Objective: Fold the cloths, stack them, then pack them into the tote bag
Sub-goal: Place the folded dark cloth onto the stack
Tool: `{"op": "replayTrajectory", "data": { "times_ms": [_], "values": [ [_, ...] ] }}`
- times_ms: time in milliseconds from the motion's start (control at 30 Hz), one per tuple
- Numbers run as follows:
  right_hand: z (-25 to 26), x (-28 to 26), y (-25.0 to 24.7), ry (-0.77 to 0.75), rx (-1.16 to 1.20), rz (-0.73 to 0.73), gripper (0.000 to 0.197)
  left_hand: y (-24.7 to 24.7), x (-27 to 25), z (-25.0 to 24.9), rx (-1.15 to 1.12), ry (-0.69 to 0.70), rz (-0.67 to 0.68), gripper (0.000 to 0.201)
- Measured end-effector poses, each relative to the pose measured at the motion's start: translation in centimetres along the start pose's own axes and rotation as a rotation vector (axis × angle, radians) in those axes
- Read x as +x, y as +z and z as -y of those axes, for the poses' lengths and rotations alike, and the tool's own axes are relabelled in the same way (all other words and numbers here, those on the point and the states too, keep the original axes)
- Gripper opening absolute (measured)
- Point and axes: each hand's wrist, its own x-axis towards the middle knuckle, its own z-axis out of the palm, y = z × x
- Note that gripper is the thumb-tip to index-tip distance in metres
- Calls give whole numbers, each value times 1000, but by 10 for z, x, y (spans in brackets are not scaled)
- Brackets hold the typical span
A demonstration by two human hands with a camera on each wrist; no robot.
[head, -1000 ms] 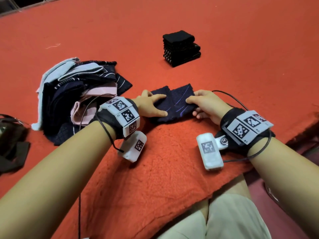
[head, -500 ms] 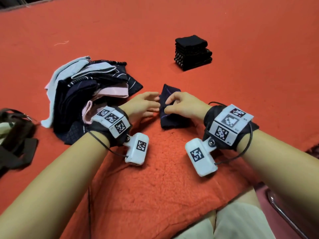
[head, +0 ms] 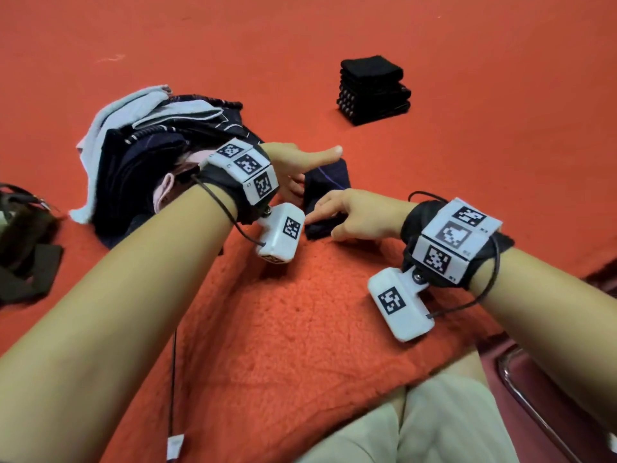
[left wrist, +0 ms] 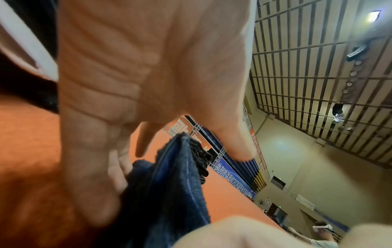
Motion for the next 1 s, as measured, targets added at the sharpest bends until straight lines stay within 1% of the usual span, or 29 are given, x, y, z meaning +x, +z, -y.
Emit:
{"op": "replayTrajectory", "data": {
  "times_ms": [33, 67, 167, 233, 300, 333, 367, 433, 467, 500, 533, 567, 633, 667, 700, 767, 800, 833, 867, 900, 933, 1000],
  "values": [
    [-1, -1, -1, -16, -9, 12, 56, 0, 2, 0, 29, 1, -7, 46],
    [-3, -2, -2, -36, -13, 20, 57, -1, 6, 2, 47, 6, -29, 43],
    [-9, -5, -5, -67, 1, 62, 59, -4, 15, 11, 15, -14, -105, 30],
    [-14, -7, -6, -64, -10, 113, 58, -5, 17, 13, -65, -39, -87, 21],
    [-17, -11, -7, -53, 25, 127, 55, -5, 11, 11, -152, -23, -58, 15],
    [-18, -13, -8, -42, 87, 98, 53, -5, 8, 10, -184, 3, -54, 15],
    [-20, -14, -10, -24, 186, 24, 49, -6, 6, 10, -209, 31, -57, 16],
    [-23, -14, -13, 1, 408, -238, 38, -8, -1, 9, -283, 112, -50, 16],
    [-27, -13, -15, 7, 458, -391, 32, -9, -3, 8, -346, 157, -52, 16],
    [-31, -10, -17, 31, 454, -520, 26, -10, -4, 7, -421, 205, -70, 15],
    [-34, -8, -20, 79, 432, -604, 27, -9, -6, 6, -502, 254, -93, 12],
    [-37, -5, -21, 140, 424, -642, 35, -9, -7, 5, -582, 299, -125, 12],
    [-39, 1, -21, 248, 512, -618, 50, -7, -9, 1, -687, 361, -175, 16],
    [-37, 2, -21, 268, 593, -584, 52, -4, -10, -2, -705, 376, -194, 16],
    [-37, 5, -20, 260, 699, -543, 48, -1, -10, -4, -717, 380, -216, 16],
    [-32, 6, -16, 171, 958, -456, 25, 4, -7, -8, -760, 379, -264, 20],
    [-28, 5, -15, 133, 1036, -442, 17, 7, -6, -10, -789, 377, -282, 22],
    [-28, 5, -15, 107, 1086, -452, 14, 9, -3, -11, -813, 374, -297, 23],
    [-29, 5, -16, 105, 1112, -491, 14, 11, 0, -12, -823, 364, -307, 24],
    [-32, 4, -18, 123, 1135, -550, 22, 13, 2, -13, -802, 346, -316, 24],
    [-35, 4, -21, 161, 1140, -610, 32, 14, 3, -14, -743, 324, -325, 25],
    [-43, 1, -28, 233, 1095, -675, 41, 15, 6, -14, -545, 301, -348, 26]
  ]
}}
